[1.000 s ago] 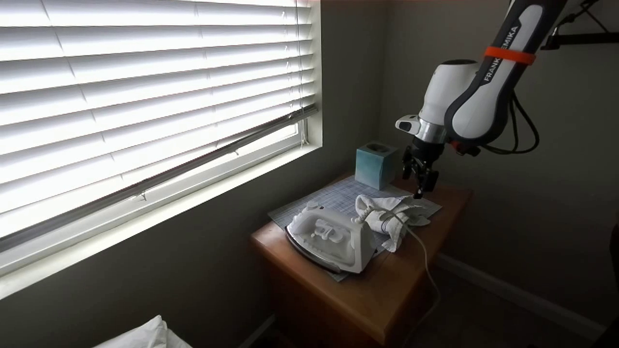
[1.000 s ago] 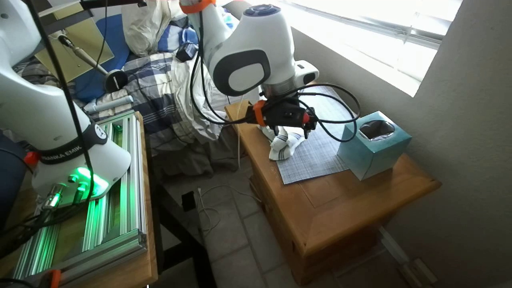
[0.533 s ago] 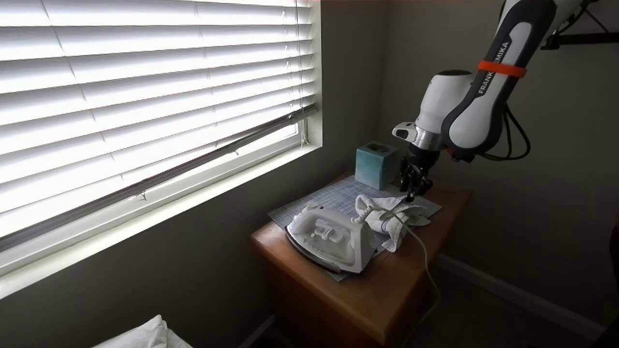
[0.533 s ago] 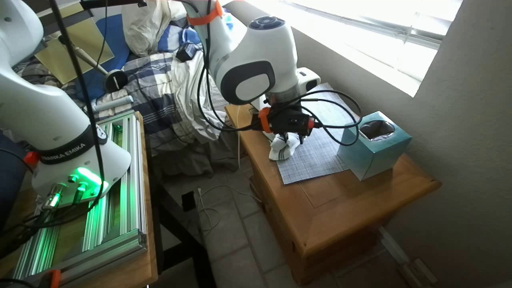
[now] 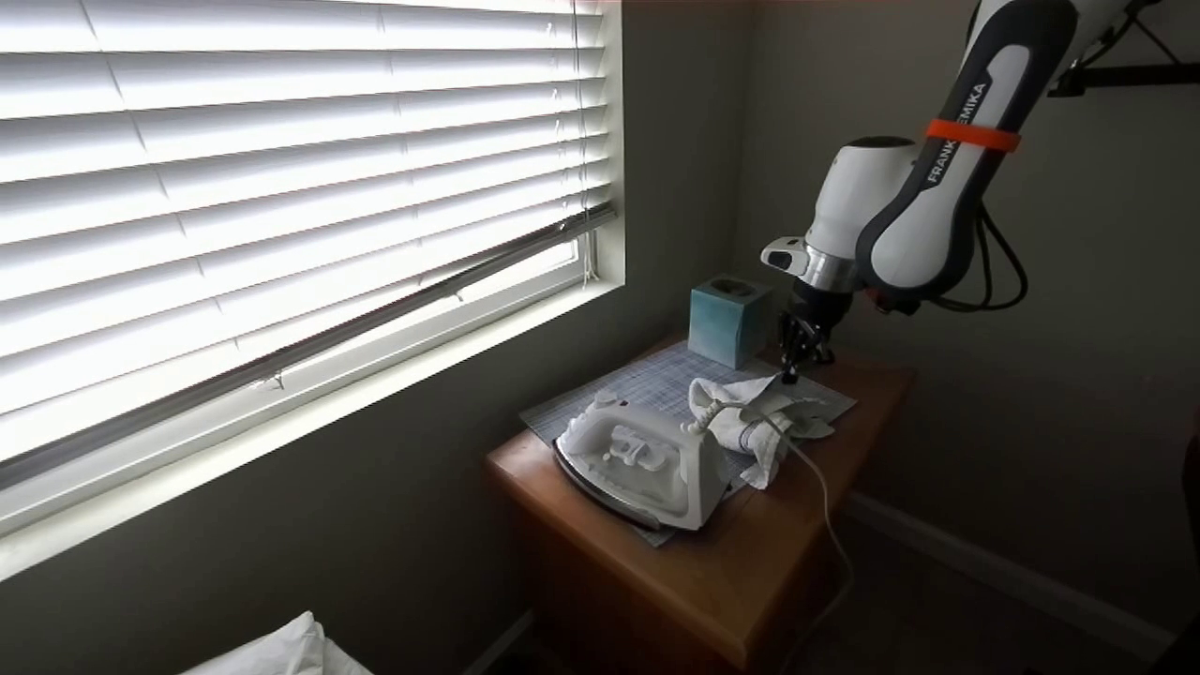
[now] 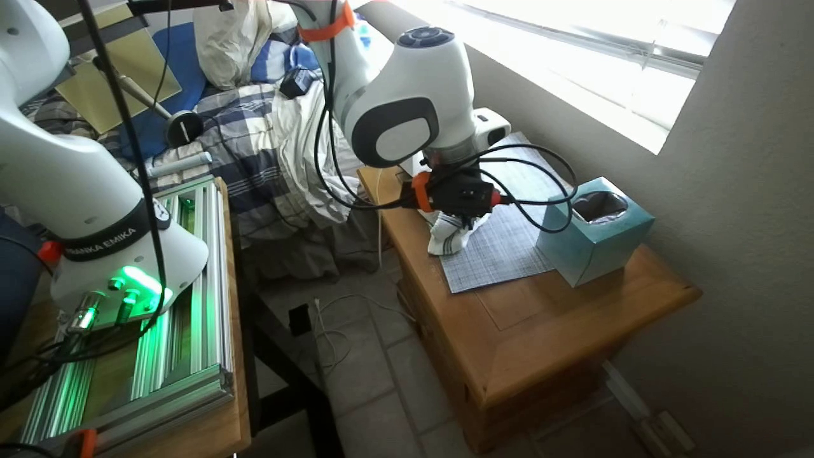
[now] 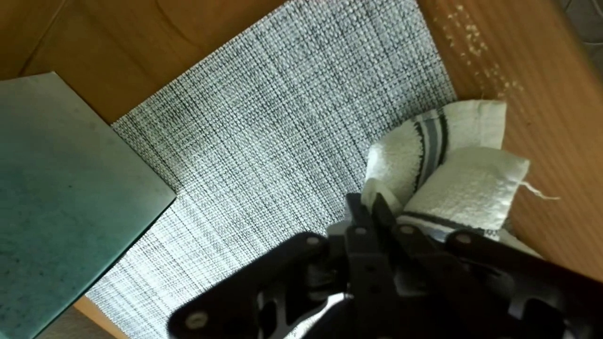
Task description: Partially unfold the towel
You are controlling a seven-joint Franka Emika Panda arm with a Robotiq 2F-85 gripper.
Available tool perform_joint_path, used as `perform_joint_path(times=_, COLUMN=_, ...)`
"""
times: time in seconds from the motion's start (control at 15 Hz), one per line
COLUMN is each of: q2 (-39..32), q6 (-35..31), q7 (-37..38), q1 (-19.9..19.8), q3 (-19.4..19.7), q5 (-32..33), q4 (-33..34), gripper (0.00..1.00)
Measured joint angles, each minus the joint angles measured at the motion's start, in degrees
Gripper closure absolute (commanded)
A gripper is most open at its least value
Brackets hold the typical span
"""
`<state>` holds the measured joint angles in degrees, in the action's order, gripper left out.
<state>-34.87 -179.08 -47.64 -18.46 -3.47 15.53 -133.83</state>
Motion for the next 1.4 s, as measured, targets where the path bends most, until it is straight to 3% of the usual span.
perform_joint_path(times=0.33, q2=5.2, q6=5.0, q7=1.1, q1=-0.7, q3=-0.9, q5=-0.1, q4=-1.9, gripper=0.99)
perform_joint_path(times=0.67, q2=17.3, q6=11.5, q7=3.5, q1=0.1, q3=-2.3, q5=-1.7, q4=-4.7, gripper=0.99)
perform_joint_path(times=1.07, q2=31.2, q6=21.7, q7=9.7, q1=7.7, q3=-2.0, q5=-5.4, q4=-3.5, gripper=0.99)
perform_joint_path(times=1.4, q2=36.3, q6=26.9, q7=20.2, q1=13.4, q3=-1.0, q5=-4.2, q4=2.2, gripper=0.96)
